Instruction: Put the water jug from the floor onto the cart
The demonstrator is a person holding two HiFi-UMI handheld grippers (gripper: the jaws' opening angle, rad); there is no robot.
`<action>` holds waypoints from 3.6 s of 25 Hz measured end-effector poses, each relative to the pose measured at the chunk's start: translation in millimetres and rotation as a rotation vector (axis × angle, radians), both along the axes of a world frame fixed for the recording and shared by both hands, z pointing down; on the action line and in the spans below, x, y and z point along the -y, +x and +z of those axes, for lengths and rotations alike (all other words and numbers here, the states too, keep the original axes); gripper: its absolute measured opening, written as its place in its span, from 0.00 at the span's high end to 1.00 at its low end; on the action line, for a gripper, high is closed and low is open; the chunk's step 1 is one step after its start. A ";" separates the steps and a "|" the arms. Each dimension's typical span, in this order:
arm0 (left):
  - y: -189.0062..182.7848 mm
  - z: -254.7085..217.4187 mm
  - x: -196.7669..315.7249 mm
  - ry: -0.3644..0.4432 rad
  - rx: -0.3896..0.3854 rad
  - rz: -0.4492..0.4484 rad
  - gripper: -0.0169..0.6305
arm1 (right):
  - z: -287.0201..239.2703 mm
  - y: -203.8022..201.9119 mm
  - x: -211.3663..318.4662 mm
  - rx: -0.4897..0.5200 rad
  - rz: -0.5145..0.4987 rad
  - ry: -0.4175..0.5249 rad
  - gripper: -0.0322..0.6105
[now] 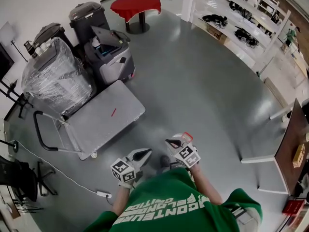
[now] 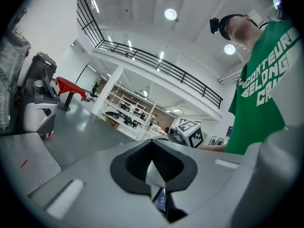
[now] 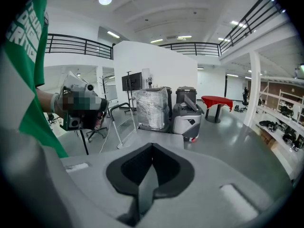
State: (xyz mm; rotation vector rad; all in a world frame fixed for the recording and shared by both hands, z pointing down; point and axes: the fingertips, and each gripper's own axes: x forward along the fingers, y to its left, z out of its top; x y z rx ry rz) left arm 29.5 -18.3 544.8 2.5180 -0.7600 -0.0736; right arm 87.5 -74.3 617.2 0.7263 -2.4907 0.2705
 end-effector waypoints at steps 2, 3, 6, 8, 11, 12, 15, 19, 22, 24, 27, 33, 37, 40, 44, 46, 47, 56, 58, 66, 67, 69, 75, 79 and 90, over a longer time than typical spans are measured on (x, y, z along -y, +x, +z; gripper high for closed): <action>2.6 -0.6 5.1 0.002 0.006 0.004 0.95 | 2.0 2.1 8.7 0.004 -0.002 0.004 0.96; 3.9 -0.6 7.1 0.001 0.010 0.005 0.95 | 1.8 3.0 12.3 0.005 -0.003 0.004 0.96; 5.9 0.3 13.1 -0.007 0.020 -0.004 0.95 | 6.2 6.0 20.6 0.003 -0.013 -0.013 0.96; 6.2 1.9 18.2 -0.013 0.025 -0.013 0.95 | 6.8 6.3 27.8 0.011 -0.015 -0.017 0.96; 7.7 5.3 25.8 -0.021 0.037 -0.023 0.95 | 5.9 8.1 39.4 0.017 -0.017 -0.007 0.96; 8.8 5.4 28.1 -0.022 0.040 -0.024 0.95 | 8.2 9.0 41.4 0.017 -0.023 -0.012 0.96; 14.1 4.5 34.9 -0.023 0.044 -0.029 0.95 | 13.6 12.1 47.2 0.017 -0.035 -0.026 0.96; 28.1 4.6 43.7 -0.022 0.044 -0.039 0.95 | 19.5 22.3 57.2 0.016 -0.054 -0.037 0.96; 37.7 5.3 44.6 -0.030 0.048 -0.042 0.95 | 25.3 29.3 61.1 0.018 -0.064 -0.049 0.96; 43.0 6.5 44.9 -0.032 0.047 -0.049 0.95 | 31.6 34.3 64.5 0.009 -0.073 -0.048 0.96; 50.0 8.2 42.8 -0.038 0.042 -0.064 0.95 | 34.6 39.7 65.3 0.002 -0.089 -0.055 0.96; 60.2 9.8 41.4 -0.055 0.042 -0.076 0.95 | 50.7 52.4 65.0 -0.012 -0.085 -0.091 0.96; 56.7 18.5 35.2 -0.091 0.045 -0.099 0.95 | 79.3 60.4 56.0 -0.072 -0.093 -0.118 0.96; 48.6 25.7 29.6 -0.122 0.045 -0.120 0.95 | 95.6 64.1 44.9 -0.117 -0.104 -0.146 0.96; 42.1 32.6 27.3 -0.143 0.061 -0.122 0.95 | 111.3 67.8 40.5 -0.157 -0.109 -0.176 0.96; 39.7 36.5 24.9 -0.150 0.070 -0.121 0.95 | 126.7 71.0 39.6 -0.176 -0.104 -0.196 0.96; 38.6 38.4 23.1 -0.154 0.073 -0.123 0.95 | 134.6 72.4 38.8 -0.186 -0.101 -0.207 0.96; 39.2 45.2 17.7 -0.170 0.091 -0.129 0.95 | 208.6 86.4 31.5 -0.313 -0.154 -0.260 0.96; 40.4 45.1 17.9 -0.172 0.100 -0.121 0.95 | 221.6 89.5 29.2 -0.331 -0.161 -0.279 0.96; 36.7 53.2 16.8 -0.210 0.140 -0.094 0.95 | 263.2 95.9 24.1 -0.351 -0.151 -0.340 0.96; 37.0 54.0 17.1 -0.214 0.143 -0.089 0.95 | 269.8 98.3 23.5 -0.354 -0.146 -0.347 0.96; 37.9 56.6 16.9 -0.226 0.151 -0.077 0.95 | 283.5 103.0 20.8 -0.354 -0.132 -0.366 0.96; 50.7 65.1 14.2 -0.269 0.166 -0.025 0.95 | 316.9 125.2 26.0 -0.346 -0.040 -0.403 0.96; 59.9 71.2 12.1 -0.299 0.181 0.016 0.95 | 338.4 133.5 28.0 -0.348 0.010 -0.427 0.96; 73.8 90.1 16.1 -0.347 0.180 0.031 0.95 | 400.3 157.6 17.2 -0.384 0.084 -0.503 0.86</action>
